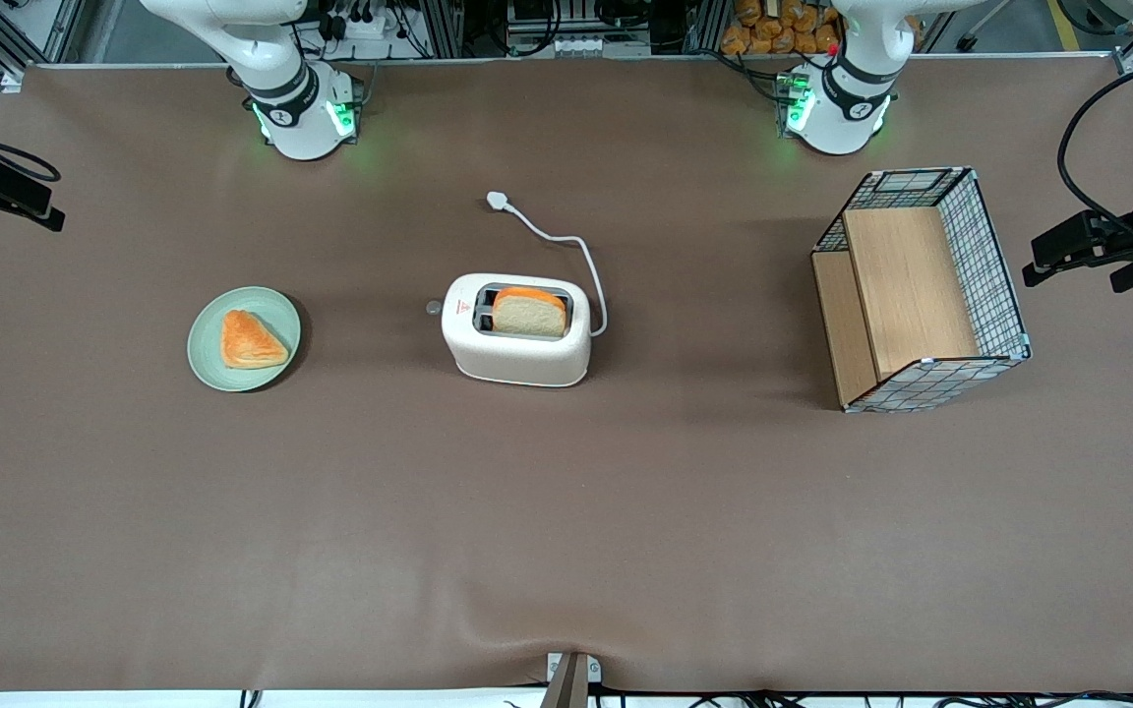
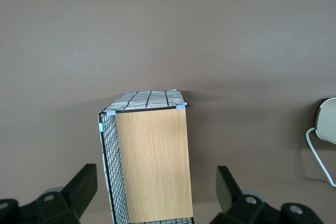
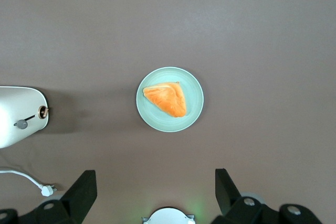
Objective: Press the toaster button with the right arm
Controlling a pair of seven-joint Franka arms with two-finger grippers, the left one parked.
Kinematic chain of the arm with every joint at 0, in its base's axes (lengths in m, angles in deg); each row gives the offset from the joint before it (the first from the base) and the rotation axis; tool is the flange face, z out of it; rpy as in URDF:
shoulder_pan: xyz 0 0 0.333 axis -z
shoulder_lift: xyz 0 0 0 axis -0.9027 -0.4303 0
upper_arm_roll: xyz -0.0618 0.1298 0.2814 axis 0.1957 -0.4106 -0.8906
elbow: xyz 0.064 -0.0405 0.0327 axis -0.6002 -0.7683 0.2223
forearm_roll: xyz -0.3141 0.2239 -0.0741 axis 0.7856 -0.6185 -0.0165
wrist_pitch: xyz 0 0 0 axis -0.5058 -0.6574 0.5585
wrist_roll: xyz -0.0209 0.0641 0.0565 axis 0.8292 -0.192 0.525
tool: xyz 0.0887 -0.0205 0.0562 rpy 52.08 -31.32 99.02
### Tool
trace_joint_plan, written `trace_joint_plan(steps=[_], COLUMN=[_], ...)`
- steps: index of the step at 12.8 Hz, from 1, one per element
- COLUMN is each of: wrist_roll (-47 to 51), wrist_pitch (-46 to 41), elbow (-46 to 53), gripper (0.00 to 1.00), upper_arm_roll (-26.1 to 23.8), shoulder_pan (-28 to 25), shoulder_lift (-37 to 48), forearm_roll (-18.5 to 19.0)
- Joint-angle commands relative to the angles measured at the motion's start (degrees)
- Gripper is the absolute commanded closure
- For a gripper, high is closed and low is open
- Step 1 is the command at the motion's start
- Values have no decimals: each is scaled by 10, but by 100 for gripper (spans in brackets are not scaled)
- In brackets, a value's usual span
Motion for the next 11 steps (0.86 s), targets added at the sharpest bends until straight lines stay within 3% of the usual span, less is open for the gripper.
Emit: trace_joint_plan(steps=[1, 11], wrist_roll=[1, -2], wrist_pitch=[4, -1], elbow=[-9, -14], gripper=[0, 0], upper_arm_roll=[1, 0], shoulder_pan=[2, 4], shoulder_lift=[6, -1], forearm_roll=[-7, -15])
